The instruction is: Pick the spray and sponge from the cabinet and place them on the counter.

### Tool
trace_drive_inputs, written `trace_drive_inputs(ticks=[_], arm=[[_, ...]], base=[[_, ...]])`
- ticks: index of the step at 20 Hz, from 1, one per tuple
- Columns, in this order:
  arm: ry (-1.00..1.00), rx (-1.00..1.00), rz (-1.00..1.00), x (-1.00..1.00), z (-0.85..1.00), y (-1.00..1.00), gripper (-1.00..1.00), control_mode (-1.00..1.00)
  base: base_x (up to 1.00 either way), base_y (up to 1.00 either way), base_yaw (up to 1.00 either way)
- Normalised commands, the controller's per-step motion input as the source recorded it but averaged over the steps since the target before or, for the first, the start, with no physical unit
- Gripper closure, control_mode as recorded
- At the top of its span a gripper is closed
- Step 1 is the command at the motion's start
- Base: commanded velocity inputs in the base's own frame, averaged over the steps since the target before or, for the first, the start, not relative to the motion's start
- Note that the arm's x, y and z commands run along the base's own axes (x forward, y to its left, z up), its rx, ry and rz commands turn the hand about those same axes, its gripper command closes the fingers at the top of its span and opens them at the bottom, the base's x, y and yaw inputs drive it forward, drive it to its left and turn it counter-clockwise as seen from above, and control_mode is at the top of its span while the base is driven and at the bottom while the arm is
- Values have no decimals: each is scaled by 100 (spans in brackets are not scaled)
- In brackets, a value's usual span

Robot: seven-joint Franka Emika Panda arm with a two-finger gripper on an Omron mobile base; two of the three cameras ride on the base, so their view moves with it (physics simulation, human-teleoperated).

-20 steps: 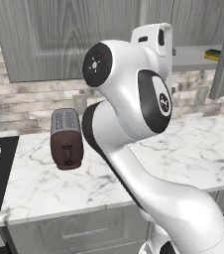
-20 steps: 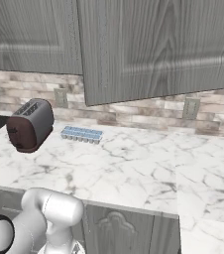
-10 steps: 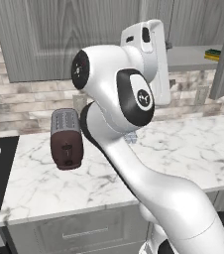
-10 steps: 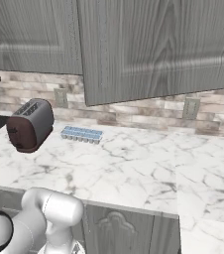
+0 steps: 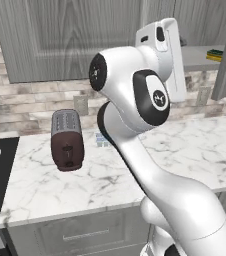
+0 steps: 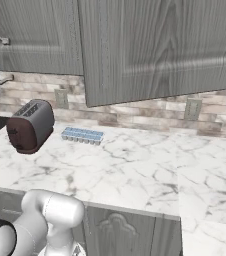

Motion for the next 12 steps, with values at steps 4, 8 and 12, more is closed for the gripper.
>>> trace_drive_inputs(ticks=[4, 8, 12], arm=[[0, -1, -4, 0, 7, -18, -100, -100], [0, -1, -7, 1, 2, -10, -100, -100], [5, 0, -10, 12, 0, -3, -100, -100]], base=[[0, 0, 0], [0, 0, 0], [0, 0, 0]])
